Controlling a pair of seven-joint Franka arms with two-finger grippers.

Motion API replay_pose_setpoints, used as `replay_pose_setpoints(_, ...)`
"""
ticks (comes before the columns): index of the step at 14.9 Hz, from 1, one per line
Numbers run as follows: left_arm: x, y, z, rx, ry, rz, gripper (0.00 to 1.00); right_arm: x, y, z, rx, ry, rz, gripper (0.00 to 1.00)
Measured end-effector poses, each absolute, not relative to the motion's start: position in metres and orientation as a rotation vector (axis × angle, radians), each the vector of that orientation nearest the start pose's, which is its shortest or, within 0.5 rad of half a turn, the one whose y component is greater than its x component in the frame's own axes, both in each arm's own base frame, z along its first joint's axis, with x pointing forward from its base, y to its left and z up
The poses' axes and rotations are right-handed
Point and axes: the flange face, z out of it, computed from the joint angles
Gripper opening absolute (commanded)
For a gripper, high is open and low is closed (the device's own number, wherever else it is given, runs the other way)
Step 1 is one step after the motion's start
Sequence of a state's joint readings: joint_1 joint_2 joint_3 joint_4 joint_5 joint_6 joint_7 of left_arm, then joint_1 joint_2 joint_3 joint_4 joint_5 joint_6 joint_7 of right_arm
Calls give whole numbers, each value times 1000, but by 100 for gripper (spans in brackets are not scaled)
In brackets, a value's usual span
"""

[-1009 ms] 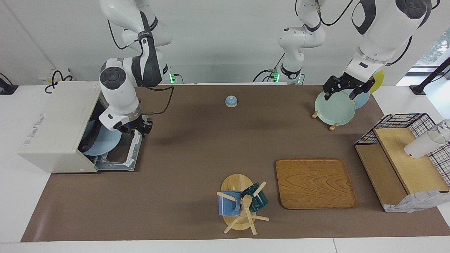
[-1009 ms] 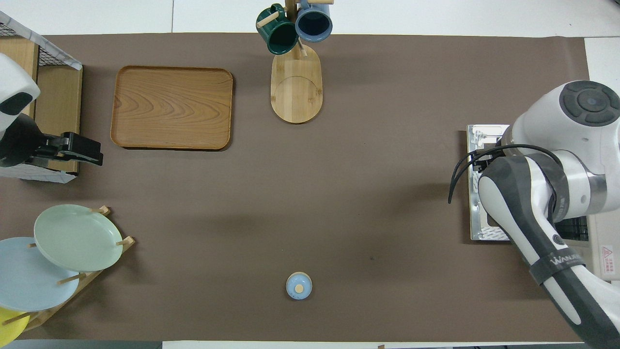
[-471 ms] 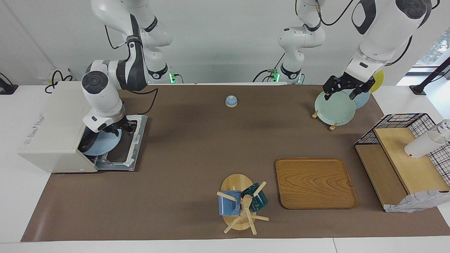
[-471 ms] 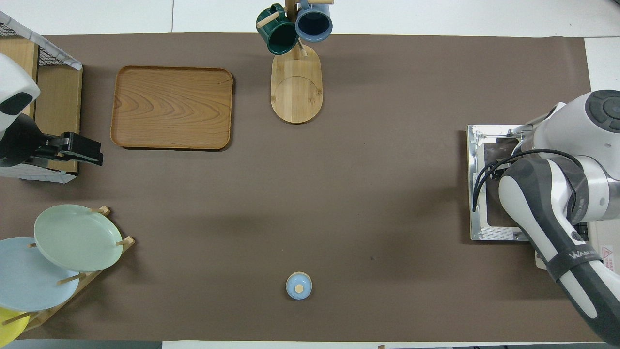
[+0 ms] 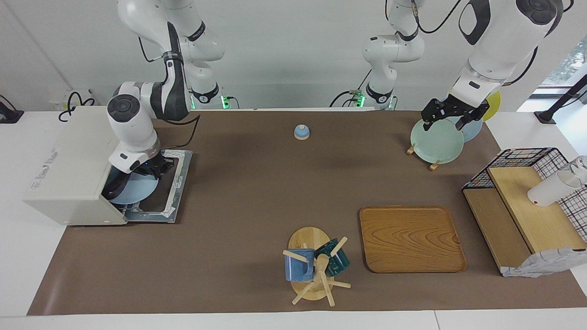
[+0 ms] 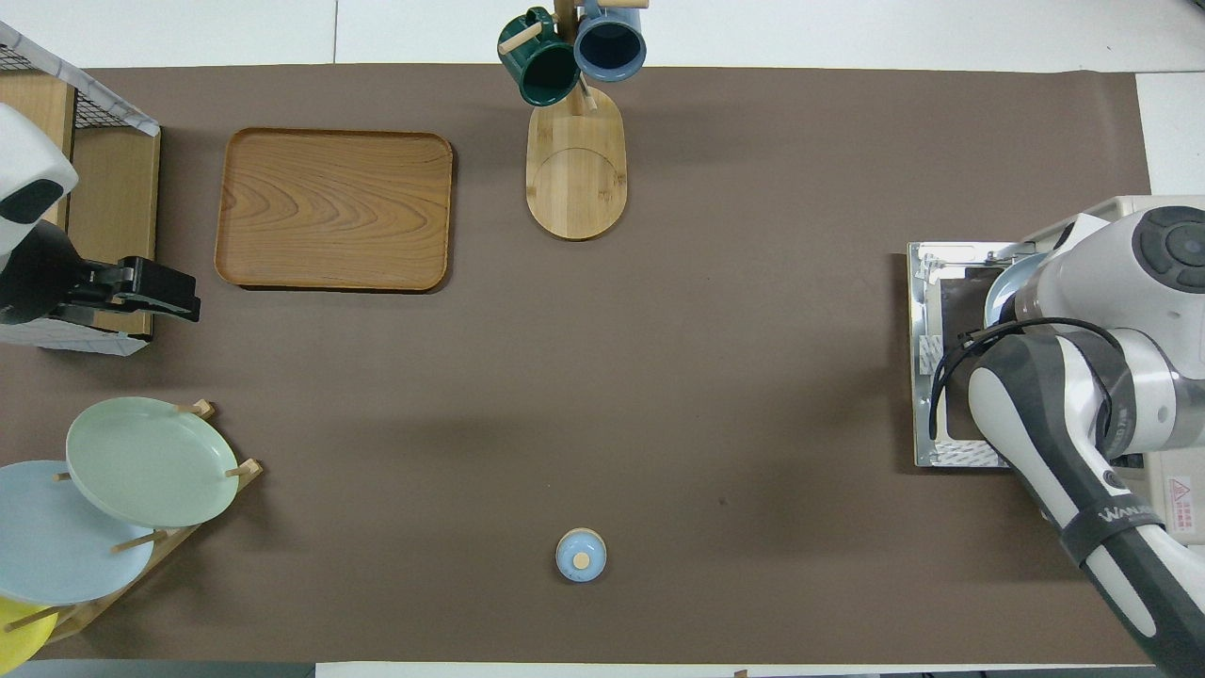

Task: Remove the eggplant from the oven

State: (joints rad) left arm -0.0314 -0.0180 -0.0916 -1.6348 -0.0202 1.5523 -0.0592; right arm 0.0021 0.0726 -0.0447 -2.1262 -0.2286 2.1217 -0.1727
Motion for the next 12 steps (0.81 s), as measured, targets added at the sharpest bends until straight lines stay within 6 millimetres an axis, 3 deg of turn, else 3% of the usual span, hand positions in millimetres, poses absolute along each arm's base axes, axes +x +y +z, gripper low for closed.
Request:
replay_pose_setpoints(2, 541, -70, 603, -3151, 100, 104, 100, 546, -6, 383, -3311, -541, 168, 0)
replay_pose_setpoints(4, 541, -70, 603, -3151, 100, 104, 100, 553, 35, 401, -3310, -619, 153, 0)
replay_pose_setpoints(8, 541, -70, 603, -3151, 100, 104, 100, 553, 151, 428, -3314, -615, 52, 0)
replay_pose_setpoints(12, 541, -70, 603, -3151, 100, 104, 100, 534, 267, 430, -3257, -413, 1, 0)
